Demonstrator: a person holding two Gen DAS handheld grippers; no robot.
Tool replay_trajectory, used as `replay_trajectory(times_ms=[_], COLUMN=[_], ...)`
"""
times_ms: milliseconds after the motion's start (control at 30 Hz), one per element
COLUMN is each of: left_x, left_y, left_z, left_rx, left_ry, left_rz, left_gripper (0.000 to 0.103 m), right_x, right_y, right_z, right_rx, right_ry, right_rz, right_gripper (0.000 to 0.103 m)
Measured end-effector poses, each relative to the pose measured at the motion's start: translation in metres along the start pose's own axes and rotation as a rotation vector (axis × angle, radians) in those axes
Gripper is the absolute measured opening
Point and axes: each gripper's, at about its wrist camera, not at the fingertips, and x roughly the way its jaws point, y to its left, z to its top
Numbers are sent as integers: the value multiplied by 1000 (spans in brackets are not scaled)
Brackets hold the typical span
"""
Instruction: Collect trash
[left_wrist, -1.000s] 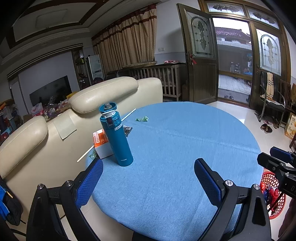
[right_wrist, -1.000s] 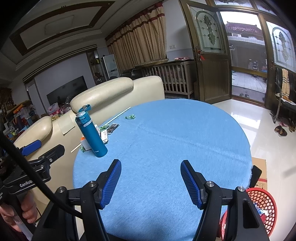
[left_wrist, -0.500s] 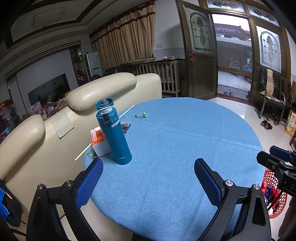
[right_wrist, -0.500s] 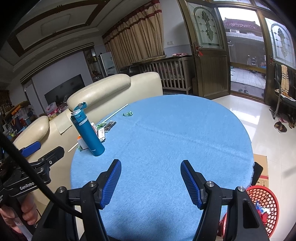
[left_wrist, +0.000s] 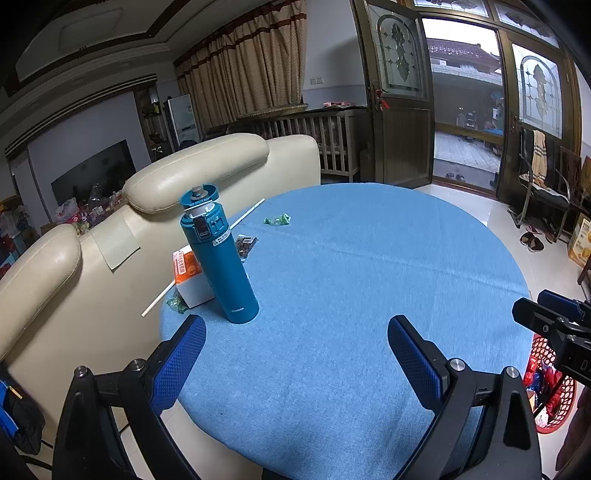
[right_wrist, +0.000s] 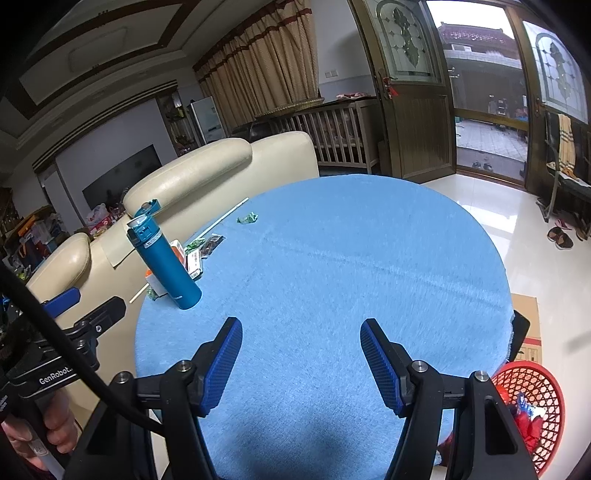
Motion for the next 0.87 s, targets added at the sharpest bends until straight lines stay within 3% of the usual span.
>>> replay_trajectory(times_ms=[533,867], left_x=[-12,19], left_y=[4,1], left_z=[-1,0], left_rx=[-10,-5], left_ry=[-27,13], left_rz=[-7,-18], left_gripper=[99,99], right_x=[-10,18], right_y=[7,1], right_z=[1,3], right_rx=[-8,-5], right_ry=[-24,6], right_rz=[-2,-20], right_gripper=[70,70])
